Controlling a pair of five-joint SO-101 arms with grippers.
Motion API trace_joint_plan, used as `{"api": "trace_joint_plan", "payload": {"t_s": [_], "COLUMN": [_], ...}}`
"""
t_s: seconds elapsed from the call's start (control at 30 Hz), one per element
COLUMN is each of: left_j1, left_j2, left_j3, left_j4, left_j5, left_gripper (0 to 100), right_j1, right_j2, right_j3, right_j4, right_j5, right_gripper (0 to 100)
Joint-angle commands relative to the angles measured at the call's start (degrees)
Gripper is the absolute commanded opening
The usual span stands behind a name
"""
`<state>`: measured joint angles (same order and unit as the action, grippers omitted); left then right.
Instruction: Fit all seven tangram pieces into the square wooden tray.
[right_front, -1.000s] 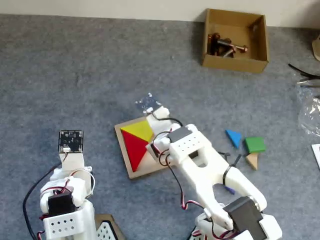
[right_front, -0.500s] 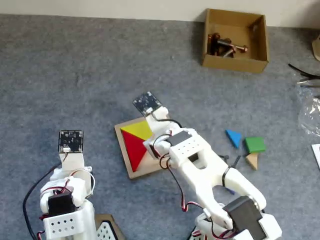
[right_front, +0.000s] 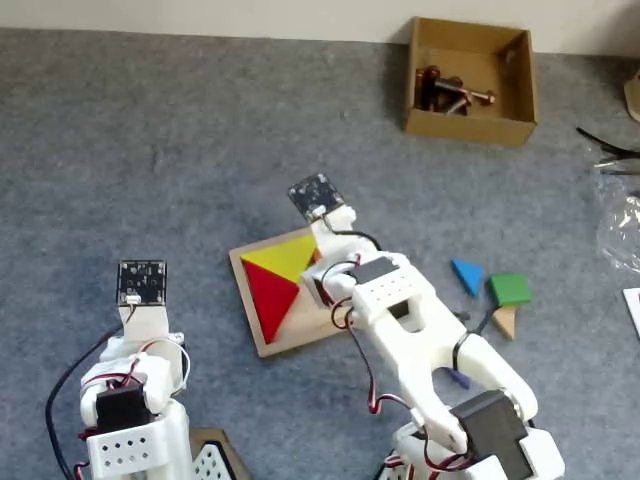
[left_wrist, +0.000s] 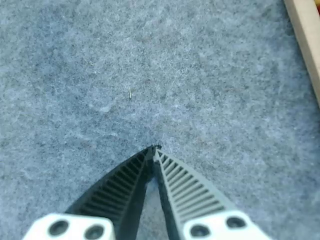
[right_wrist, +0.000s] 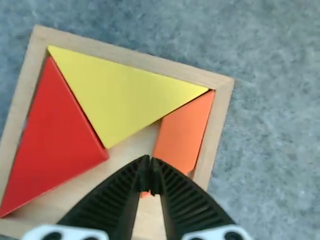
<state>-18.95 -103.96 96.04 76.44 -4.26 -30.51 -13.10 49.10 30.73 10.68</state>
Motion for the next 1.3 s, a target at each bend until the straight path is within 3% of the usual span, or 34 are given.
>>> {"api": "trace_joint_plan", "payload": {"t_s": [0.0,0.53,0.87,1.27], "left_j1": [-0.7,-0.7,-0.7,-0.7], "left_j2": [-0.4,-0.4,-0.4,-0.4], "left_j3": [1.1,1.1,1.1,1.1], "left_j4": [0.3,0.3,0.3,0.3], "left_j5": [0.5,0.5,0.5,0.5], "left_gripper": [1,1,1,1], "right_j1": [0.6,-1.2,-1.0,2.4], "right_j2": [-0.4,0.0,10.2,10.1], "right_j3": [0.7,2.2,-0.5,-2.1], "right_j4": [-1.4,-1.4,-1.4,0.4], "right_j5": [0.3,0.4,0.6,0.6], "right_gripper": [0.5,0.5,0.5,0.5]}}
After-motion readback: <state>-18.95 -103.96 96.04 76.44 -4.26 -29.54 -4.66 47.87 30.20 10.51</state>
